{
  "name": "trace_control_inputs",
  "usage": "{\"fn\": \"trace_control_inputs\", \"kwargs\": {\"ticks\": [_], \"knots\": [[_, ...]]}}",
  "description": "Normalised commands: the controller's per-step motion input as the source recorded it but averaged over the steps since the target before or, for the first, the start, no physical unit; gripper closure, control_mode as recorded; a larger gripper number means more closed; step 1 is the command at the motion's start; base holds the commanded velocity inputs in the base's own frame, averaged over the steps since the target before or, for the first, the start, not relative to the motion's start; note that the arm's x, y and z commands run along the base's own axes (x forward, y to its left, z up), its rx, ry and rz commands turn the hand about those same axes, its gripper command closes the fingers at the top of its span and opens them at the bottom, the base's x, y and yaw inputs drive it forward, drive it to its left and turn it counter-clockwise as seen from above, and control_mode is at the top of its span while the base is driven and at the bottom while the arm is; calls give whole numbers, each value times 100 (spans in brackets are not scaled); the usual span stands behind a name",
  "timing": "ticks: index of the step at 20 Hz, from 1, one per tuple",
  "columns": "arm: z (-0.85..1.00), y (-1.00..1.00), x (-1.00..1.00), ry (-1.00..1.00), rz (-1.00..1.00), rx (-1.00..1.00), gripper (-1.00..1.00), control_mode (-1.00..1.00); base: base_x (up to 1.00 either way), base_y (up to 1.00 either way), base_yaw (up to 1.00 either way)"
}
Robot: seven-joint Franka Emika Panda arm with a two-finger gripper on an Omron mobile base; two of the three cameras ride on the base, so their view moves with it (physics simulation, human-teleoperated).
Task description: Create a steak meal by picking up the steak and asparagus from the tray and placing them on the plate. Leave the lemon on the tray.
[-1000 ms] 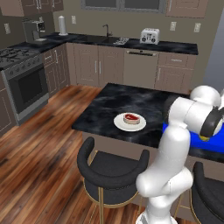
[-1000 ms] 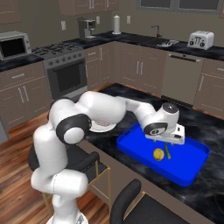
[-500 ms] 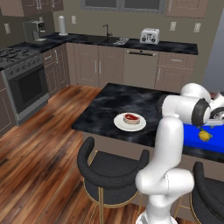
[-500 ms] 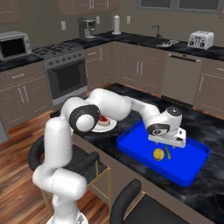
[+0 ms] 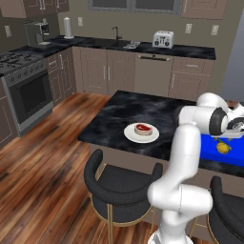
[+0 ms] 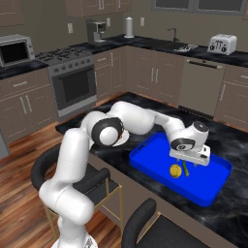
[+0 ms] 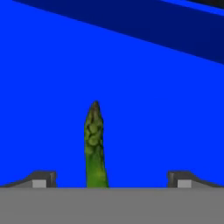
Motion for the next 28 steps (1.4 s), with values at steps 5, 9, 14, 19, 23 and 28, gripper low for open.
{"fn": "trace_control_inputs", "kwargs": {"ticks": [5, 9, 14, 19, 23, 28], "knots": [[-29, -1, 27, 1, 0, 1, -100, -100, 0, 0, 0], [-46, 0, 18, 0, 0, 0, -100, -100, 0, 0, 0], [-60, 21, 5, 0, 0, -1, 100, -100, 0, 0, 0], [-32, 38, 2, 0, 0, -2, 100, -100, 0, 0, 0], [0, 19, 1, 0, -4, 0, 100, -100, 0, 0, 0], [18, 9, -15, 2, 0, 0, 100, -100, 0, 0, 0]]}}
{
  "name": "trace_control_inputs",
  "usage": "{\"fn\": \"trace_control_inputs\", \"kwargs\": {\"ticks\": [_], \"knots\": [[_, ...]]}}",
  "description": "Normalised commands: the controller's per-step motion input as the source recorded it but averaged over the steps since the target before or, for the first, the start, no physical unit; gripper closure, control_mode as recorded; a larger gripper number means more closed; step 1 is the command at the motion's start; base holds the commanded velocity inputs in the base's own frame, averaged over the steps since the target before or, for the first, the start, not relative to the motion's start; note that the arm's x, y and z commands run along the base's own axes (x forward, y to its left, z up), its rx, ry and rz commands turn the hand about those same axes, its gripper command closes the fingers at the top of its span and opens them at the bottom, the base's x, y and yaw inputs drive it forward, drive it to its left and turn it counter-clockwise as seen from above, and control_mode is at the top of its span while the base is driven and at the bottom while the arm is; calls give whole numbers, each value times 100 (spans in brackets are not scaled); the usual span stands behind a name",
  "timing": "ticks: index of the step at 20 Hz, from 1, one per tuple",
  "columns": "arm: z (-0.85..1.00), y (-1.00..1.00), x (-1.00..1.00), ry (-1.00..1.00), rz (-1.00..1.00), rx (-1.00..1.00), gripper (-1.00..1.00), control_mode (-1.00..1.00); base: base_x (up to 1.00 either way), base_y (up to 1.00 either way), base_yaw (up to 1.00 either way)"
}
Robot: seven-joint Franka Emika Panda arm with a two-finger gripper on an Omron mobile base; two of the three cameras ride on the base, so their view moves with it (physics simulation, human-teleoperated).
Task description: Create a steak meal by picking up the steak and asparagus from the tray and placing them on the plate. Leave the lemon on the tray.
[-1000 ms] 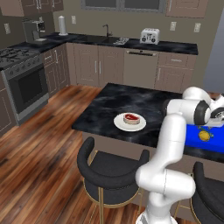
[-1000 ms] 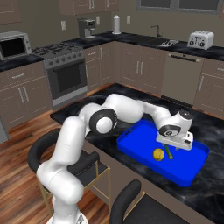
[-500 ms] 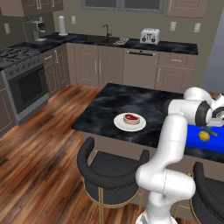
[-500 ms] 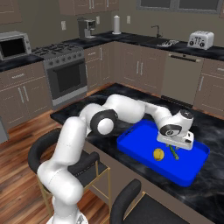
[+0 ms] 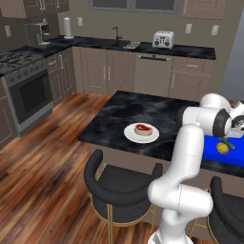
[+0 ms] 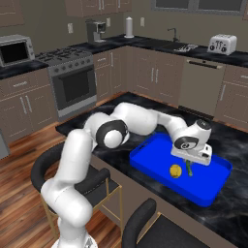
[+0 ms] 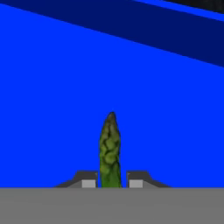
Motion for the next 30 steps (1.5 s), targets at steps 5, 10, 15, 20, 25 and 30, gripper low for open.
{"fn": "trace_control_inputs", "kwargs": {"ticks": [5, 10, 15, 20, 25, 30], "knots": [[65, 4, -9, 2, 1, 0, 100, -100, 0, 0, 0], [80, 3, -4, 0, 9, -1, 100, -100, 0, 0, 0], [54, 39, -35, -4, 27, -8, 100, -100, 0, 0, 0], [26, 72, -31, -13, 31, -11, 100, -100, 0, 0, 0], [14, 96, -27, -11, 22, -17, 100, -100, 0, 0, 0], [26, 100, -11, -4, 12, -20, 100, -100, 0, 0, 0]]}}
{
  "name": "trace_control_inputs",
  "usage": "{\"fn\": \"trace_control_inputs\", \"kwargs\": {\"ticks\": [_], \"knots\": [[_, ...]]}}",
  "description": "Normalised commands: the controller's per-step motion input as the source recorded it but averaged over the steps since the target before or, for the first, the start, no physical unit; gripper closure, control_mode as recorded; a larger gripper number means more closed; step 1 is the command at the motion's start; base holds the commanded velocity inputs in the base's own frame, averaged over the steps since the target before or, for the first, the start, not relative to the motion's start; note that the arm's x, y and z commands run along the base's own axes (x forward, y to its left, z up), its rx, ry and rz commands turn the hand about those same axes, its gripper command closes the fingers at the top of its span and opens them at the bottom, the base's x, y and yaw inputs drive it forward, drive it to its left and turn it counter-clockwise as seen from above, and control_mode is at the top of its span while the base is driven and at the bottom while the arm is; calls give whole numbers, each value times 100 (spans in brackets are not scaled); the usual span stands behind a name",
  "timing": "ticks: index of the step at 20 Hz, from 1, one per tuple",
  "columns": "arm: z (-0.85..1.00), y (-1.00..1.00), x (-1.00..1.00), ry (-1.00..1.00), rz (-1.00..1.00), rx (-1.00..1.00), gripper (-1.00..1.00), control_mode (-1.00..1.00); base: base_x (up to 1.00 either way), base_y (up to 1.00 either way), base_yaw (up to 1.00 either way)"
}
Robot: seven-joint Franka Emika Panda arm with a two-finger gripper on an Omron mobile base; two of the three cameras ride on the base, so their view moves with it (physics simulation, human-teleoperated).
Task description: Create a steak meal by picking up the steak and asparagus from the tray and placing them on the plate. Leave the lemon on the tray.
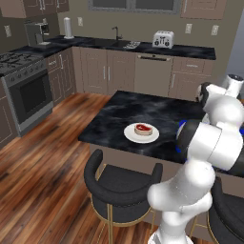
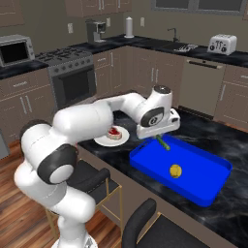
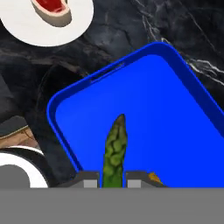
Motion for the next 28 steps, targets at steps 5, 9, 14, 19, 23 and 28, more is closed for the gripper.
{"fn": "trace_control_inputs", "kwargs": {"ticks": [5, 9, 14, 19, 23, 28], "knots": [[43, 100, 0, 0, 12, -13, 100, -100, 0, 0, 0], [39, 100, 0, 0, 15, -11, 100, -100, 0, 0, 0], [23, 98, 0, 0, 13, -10, 100, -100, 0, 0, 0], [0, 86, 6, 0, 9, -8, 100, -100, 0, 0, 0], [-35, 49, 6, -4, 7, 0, 100, -100, 0, 0, 0], [-32, 37, 23, -4, 4, 0, 100, -100, 0, 0, 0]]}}
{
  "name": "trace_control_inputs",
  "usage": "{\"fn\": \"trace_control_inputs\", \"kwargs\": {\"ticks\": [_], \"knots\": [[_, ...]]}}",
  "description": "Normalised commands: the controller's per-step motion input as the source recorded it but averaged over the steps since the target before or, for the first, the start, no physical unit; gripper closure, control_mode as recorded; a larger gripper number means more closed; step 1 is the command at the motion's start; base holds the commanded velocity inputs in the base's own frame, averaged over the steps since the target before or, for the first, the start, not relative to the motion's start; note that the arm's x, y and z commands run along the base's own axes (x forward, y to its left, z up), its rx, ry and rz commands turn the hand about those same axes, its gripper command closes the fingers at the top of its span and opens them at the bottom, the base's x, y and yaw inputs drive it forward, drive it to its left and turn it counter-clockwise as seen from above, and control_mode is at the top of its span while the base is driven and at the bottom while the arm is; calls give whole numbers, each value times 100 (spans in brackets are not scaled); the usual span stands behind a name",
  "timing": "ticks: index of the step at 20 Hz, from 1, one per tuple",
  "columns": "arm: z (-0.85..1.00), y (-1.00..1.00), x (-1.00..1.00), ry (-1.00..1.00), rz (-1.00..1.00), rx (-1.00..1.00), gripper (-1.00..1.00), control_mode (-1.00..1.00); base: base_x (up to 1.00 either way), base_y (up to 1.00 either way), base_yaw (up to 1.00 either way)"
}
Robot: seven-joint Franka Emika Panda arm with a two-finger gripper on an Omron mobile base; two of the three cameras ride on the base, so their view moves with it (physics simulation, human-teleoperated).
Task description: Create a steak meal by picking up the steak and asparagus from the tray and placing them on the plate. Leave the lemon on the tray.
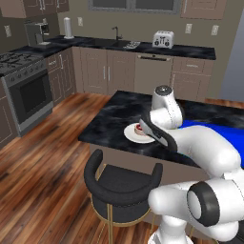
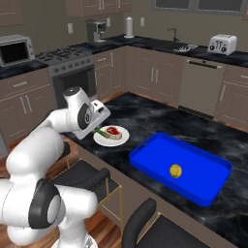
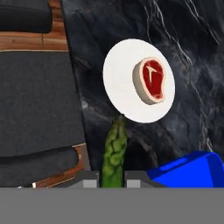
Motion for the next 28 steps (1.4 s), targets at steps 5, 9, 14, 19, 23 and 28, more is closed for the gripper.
{"fn": "trace_control_inputs", "kwargs": {"ticks": [5, 9, 14, 19, 23, 28], "knots": [[-5, 26, 46, 1, 3, 3, 100, -100, 0, 0, 0], [-2, 15, 50, 4, 5, 4, 100, -100, 0, 0, 0], [-22, 13, 36, 1, 8, 3, 100, -100, 0, 0, 0], [-38, 14, 13, 0, 7, 1, 100, -100, 0, 0, 0], [-38, 16, 15, 0, 5, 0, 100, -100, 0, 0, 0], [-34, 1, 20, 0, 4, 0, 100, -100, 0, 0, 0]]}}
